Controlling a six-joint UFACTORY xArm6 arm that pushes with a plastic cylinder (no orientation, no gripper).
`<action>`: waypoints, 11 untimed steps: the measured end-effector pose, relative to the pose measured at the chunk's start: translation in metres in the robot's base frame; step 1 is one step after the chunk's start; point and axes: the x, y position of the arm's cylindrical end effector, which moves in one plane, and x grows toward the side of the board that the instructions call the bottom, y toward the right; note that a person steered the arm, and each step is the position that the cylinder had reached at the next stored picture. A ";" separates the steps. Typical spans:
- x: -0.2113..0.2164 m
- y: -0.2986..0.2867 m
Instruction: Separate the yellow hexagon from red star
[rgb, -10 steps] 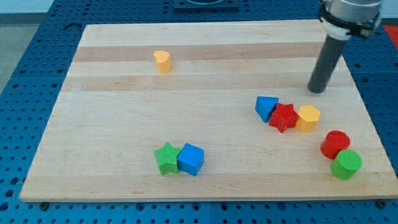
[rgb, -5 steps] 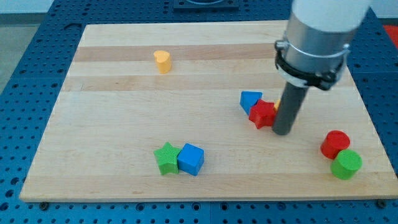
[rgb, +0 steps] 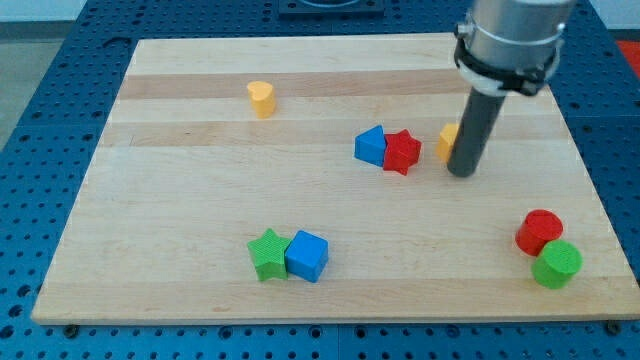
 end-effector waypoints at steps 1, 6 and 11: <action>-0.045 -0.020; -0.092 -0.057; -0.068 -0.126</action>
